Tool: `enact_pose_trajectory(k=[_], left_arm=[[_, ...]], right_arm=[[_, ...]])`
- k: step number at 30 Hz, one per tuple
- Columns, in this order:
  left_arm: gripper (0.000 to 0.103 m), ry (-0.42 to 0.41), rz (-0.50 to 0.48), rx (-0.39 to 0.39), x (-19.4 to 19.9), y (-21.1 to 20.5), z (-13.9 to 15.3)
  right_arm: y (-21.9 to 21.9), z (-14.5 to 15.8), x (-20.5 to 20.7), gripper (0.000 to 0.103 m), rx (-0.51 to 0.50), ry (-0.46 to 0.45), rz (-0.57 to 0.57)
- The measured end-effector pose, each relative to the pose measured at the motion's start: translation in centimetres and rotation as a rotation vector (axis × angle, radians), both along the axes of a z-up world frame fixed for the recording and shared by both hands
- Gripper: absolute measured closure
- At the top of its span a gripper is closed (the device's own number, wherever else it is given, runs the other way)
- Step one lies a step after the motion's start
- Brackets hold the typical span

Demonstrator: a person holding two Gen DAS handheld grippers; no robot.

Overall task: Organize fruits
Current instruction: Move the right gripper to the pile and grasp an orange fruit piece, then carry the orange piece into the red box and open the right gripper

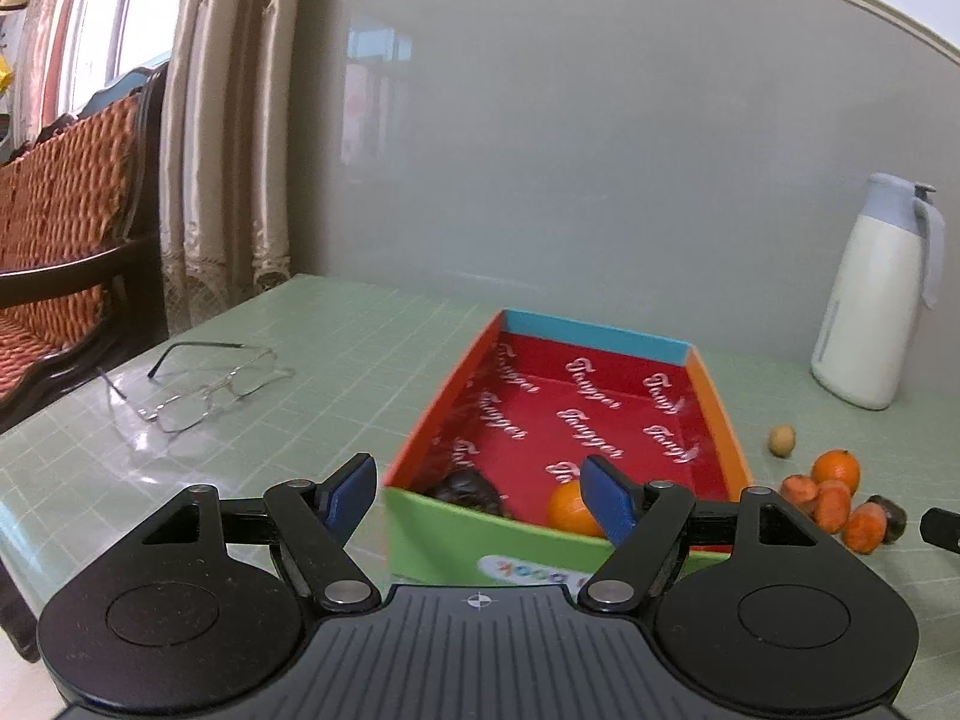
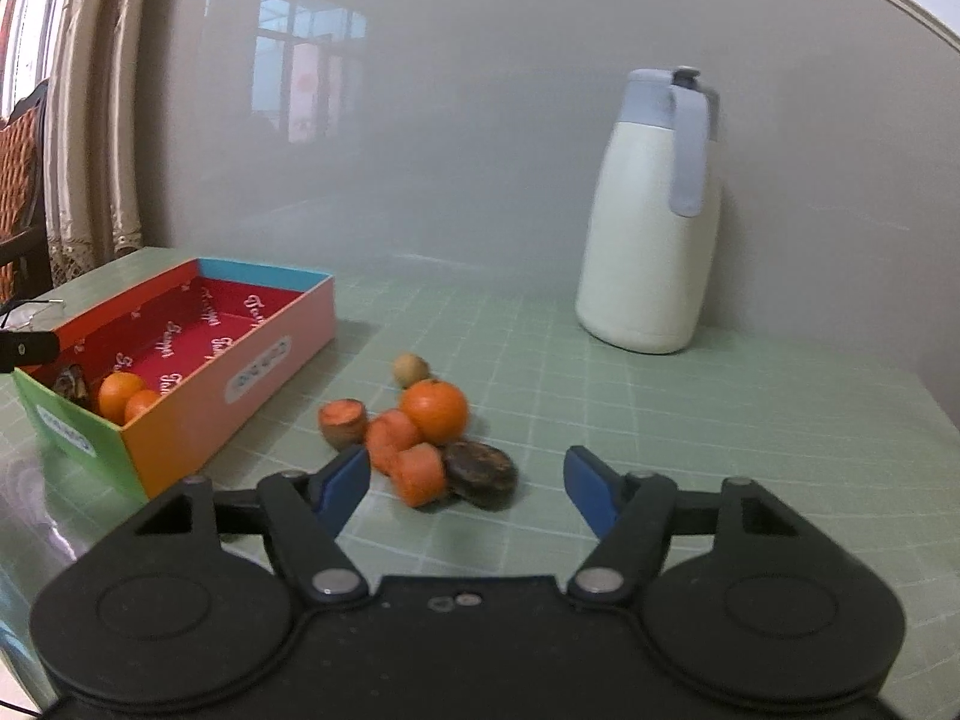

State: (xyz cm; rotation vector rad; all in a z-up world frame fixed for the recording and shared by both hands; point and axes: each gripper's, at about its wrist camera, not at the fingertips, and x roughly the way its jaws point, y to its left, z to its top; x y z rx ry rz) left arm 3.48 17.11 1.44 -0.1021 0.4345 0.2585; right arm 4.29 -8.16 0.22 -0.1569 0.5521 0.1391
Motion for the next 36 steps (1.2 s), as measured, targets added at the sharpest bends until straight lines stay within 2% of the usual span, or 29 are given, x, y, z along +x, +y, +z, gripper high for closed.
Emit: enact_pose_trajectory(k=[2, 4, 5, 9, 21, 24, 28, 36], left_arm=[[0.028, 0.001, 0.012, 0.001, -0.2, 0.6, -0.1], [0.028, 0.008, 0.022, -0.001, -0.4, 1.2, -0.3], [0.028, 0.009, 0.025, -0.001, -0.4, 1.4, -0.4], [0.028, 0.011, 0.037, -0.003, -0.7, 2.2, -0.6], [0.028, 0.01, 0.053, -0.011, -0.9, 3.3, -1.0], [0.028, 0.007, 0.056, -0.014, -1.1, 3.6, -0.9], [0.028, -0.003, 0.067, -0.011, -1.3, 3.8, -0.9], [0.028, 0.0, 0.066, -0.016, -1.4, 4.0, -0.9]], right_arm=[[0.5, -0.4, 0.4, 0.034, 0.001, 0.016, 0.01], [1.0, -0.8, 0.8, 0.045, 0.0, 0.038, 0.022], [1.3, -1.0, 1.0, 0.048, 0.0, 0.05, 0.027], [2.3, -1.8, 1.7, 0.054, -0.013, 0.085, 0.039], [2.5, -3.5, 4.2, 0.063, -0.024, 0.128, 0.015], [2.5, -3.7, 4.8, 0.061, -0.033, 0.127, 0.011], [2.7, -3.8, 5.2, 0.072, -0.052, 0.129, 0.008], [3.0, -4.2, 5.0, 0.073, -0.073, 0.135, 0.007]])
